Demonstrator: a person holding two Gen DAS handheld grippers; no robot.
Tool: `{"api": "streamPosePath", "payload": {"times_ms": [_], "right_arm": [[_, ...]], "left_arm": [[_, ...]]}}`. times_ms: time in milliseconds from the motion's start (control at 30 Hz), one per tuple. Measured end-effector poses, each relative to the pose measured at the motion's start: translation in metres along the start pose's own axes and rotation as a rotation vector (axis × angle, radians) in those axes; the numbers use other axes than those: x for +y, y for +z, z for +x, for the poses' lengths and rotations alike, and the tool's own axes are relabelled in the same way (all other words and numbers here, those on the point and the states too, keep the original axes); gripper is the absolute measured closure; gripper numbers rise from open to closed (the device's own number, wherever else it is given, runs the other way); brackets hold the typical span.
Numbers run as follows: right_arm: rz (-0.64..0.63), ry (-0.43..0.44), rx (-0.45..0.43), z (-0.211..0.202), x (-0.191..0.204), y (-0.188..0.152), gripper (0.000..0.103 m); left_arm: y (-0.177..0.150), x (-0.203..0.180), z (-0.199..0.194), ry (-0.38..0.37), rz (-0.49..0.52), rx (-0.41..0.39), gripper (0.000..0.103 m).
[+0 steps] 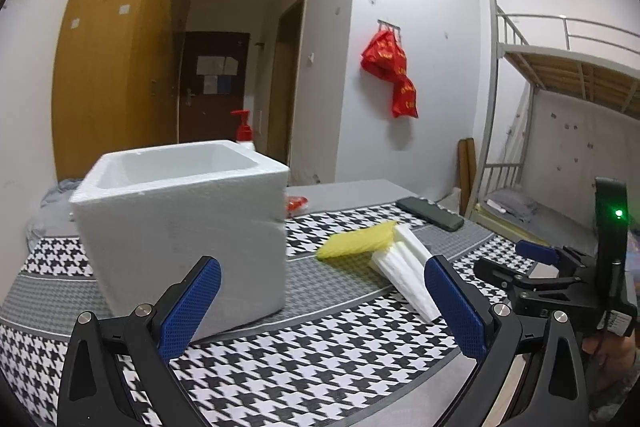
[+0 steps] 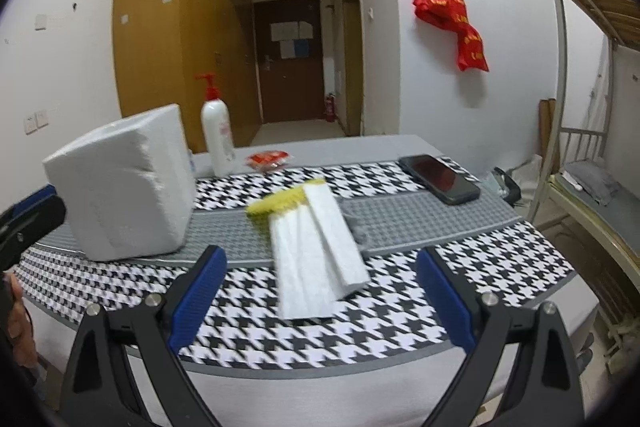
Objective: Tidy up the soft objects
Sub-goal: 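Withdraw both grippers from the box toward the white paper towels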
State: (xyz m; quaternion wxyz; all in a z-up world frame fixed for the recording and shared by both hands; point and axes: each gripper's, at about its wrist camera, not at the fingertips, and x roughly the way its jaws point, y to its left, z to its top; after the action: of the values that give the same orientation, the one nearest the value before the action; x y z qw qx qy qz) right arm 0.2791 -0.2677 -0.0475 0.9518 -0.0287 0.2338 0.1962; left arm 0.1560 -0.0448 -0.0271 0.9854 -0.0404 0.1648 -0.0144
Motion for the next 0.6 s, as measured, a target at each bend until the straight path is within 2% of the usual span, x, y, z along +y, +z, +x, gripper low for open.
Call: {"api": "streamPosePath", "payload": {"times_ms": [467,600], "right_arm": [[0.038,0.032,0.076,0.030,-0.033,-0.009,0.006],[0.031,0.062,0.090,0.039,-0.035,-0.008,0.015]], "left_arm": [[-0.001,-0.026,0.036,-0.034,0.033,0.075,0.001],[-0.003,-0.029,0.042,-0.032,0.038,0.092,0.001]]}}
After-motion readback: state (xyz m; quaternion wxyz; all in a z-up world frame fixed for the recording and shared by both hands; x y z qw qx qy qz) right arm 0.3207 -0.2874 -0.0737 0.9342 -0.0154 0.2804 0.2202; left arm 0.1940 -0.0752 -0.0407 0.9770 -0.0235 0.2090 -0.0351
